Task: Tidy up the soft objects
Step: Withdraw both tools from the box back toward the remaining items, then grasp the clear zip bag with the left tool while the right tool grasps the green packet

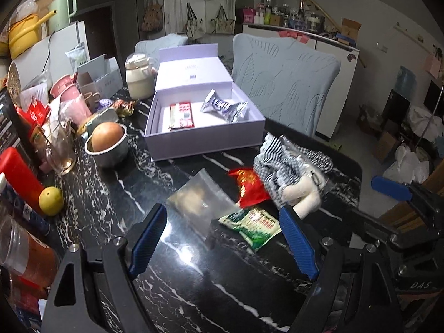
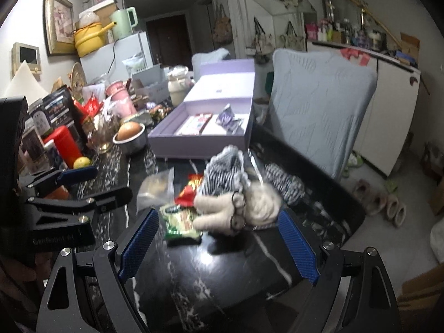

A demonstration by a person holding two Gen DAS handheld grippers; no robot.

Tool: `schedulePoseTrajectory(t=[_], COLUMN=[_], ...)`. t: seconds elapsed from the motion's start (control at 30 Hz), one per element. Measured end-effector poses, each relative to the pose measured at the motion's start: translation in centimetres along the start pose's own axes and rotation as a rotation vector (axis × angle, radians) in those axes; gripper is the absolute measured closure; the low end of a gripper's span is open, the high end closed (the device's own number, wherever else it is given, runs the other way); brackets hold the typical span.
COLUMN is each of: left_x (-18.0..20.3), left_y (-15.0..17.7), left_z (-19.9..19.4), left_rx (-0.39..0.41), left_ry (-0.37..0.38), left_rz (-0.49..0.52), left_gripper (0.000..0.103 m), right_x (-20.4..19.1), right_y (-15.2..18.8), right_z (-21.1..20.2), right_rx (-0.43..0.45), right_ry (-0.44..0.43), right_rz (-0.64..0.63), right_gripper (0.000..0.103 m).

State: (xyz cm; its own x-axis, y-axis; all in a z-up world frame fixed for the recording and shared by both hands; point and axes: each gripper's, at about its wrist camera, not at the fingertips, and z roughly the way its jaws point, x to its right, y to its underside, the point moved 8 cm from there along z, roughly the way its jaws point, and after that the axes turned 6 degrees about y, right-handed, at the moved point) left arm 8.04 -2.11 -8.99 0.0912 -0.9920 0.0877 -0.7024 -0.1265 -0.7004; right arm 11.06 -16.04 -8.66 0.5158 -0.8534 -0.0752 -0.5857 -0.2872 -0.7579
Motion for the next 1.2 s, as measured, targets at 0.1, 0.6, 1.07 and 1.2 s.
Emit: schedulePoseTrajectory(t=[0.1, 0.6, 1.07, 1.2], left_x=[-0.6, -4.1, -6.6, -6.7], left_y=[0.4, 2.0, 1.6, 1.4], left_z=[0.5, 2.1, 3.1, 3.4], left_rx=[-0.015, -0.055, -0.064, -0.071], left_ry=[-0.003, -0.028, -0.012, 0.000], left_rz=[-0.003, -0.045, -0.112, -0.120], left_gripper=[0.020, 0.020, 0.020, 0.020], right_x=[-0.4, -3.5, -6.4, -6.7], right_y=[1.2, 4.1, 3.6, 3.7], right_z=[1.0, 6.2, 10.5, 11.3], right_rx=[-0.038, -0.156, -0.201, -0.209], right_ry=[-0.028, -0.103, -0.090, -0.041], right_rz=[0.029, 0.020, -0.069, -0.108], right_gripper=[0.014, 0.015, 0.019, 0.030])
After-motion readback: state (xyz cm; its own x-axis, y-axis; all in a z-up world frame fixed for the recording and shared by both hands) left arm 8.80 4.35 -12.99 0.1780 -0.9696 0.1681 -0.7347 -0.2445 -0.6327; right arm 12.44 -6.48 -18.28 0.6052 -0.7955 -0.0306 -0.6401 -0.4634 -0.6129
